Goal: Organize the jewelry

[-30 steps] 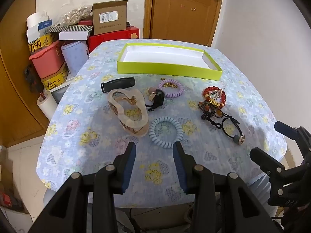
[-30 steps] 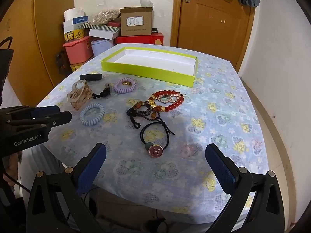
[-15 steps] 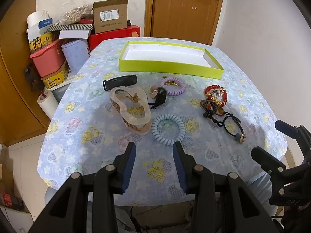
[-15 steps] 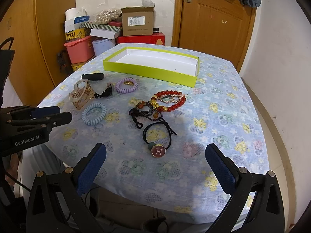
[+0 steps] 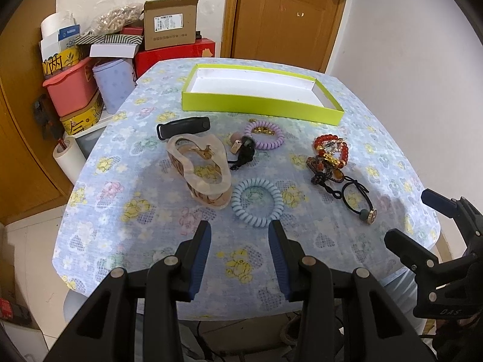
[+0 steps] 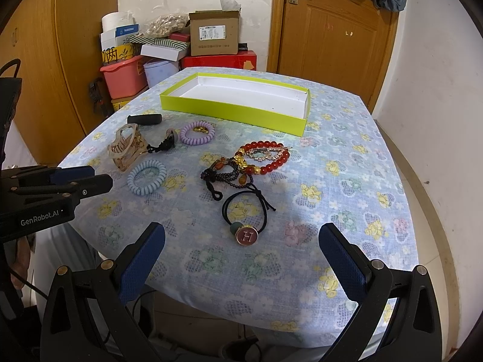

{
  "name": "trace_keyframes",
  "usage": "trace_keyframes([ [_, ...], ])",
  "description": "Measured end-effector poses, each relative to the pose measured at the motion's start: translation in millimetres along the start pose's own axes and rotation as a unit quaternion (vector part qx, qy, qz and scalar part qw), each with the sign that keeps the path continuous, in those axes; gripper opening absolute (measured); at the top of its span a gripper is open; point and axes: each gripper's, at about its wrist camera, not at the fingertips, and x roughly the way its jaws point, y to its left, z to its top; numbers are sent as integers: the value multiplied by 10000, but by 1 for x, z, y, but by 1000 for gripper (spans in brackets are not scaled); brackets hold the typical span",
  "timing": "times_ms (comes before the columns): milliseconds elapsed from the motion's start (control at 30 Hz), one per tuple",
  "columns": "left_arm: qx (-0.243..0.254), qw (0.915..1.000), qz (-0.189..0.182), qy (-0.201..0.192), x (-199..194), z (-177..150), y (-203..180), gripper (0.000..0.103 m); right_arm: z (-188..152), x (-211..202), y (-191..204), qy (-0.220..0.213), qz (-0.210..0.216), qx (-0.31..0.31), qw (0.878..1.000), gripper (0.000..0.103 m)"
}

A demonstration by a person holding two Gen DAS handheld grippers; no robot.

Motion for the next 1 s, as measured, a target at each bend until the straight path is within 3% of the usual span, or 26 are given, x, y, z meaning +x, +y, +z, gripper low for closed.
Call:
trace_keyframes([
  [1000,-138,9999,-5,-17,1,-1,6,41,0,0,0,4,2,-8,10000,102],
])
